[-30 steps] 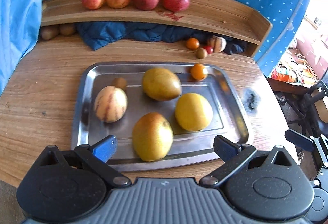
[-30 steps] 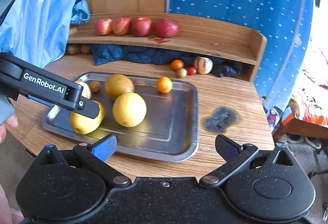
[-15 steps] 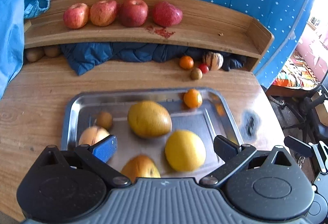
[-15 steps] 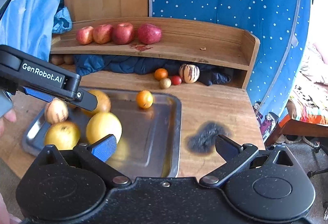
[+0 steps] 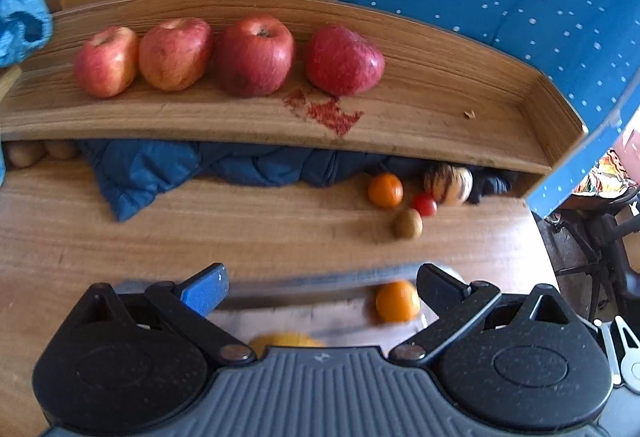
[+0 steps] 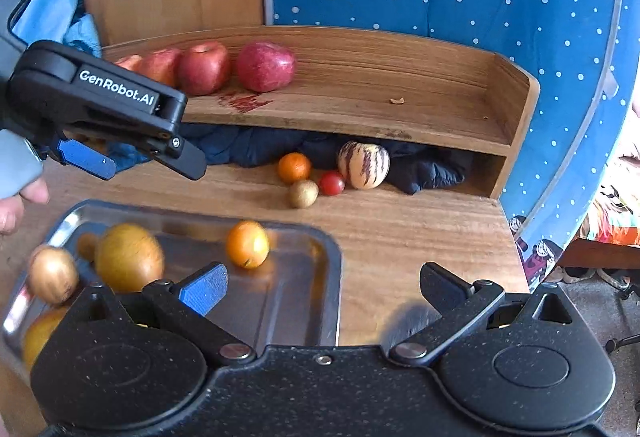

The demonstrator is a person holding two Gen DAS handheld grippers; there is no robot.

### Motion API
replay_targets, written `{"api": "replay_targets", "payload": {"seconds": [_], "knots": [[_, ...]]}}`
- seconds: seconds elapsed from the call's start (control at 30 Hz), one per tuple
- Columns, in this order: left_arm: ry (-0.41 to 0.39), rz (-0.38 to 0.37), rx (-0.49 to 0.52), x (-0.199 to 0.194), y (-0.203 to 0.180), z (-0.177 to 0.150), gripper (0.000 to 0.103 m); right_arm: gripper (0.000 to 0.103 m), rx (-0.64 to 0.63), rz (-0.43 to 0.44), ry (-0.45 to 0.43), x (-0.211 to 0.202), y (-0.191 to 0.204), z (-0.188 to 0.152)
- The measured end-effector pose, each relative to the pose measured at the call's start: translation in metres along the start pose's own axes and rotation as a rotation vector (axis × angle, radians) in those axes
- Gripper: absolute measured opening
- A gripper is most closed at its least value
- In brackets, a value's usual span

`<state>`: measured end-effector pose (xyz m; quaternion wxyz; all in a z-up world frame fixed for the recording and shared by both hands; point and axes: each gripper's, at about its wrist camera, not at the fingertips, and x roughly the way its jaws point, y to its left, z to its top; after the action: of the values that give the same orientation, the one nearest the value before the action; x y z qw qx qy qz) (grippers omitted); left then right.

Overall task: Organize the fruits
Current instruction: 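Move both open tools back toward the fruits under the shelf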

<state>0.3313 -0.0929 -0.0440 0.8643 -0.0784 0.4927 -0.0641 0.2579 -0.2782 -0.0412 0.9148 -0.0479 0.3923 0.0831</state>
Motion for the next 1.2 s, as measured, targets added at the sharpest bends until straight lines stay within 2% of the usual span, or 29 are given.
{"api": "replay_targets", "payload": {"seconds": [0.23, 0.5, 0.6, 0.73, 0.9, 1.2], "knots": [[0.036, -0.027, -0.003, 0.044, -0.006, 0.031, 0.102, 0.102, 0.008, 0.000, 0.036, 0.041, -0.008, 0.020], [0.096, -0.074, 0.023, 0.086, -0.018, 0.048, 0.102, 0.098, 0.012, 0.070, 0.061, 0.074, -0.007, 0.040], [0.099, -0.094, 0.053, 0.095, -0.024, 0.051, 0.102, 0.087, -0.002, 0.067, 0.073, 0.082, -0.003, 0.045], [0.100, -0.123, 0.054, 0.102, -0.027, 0.052, 0.100, 0.080, 0.038, 0.080, 0.100, 0.090, -0.003, 0.048], [0.108, -0.163, 0.031, 0.112, -0.029, 0.057, 0.086, 0.065, 0.031, 0.084, 0.124, 0.101, 0.003, 0.051], [0.102, -0.194, 0.003, 0.120, -0.020, 0.061, 0.061, 0.049, 0.040, 0.084, 0.146, 0.113, 0.005, 0.056]]}}
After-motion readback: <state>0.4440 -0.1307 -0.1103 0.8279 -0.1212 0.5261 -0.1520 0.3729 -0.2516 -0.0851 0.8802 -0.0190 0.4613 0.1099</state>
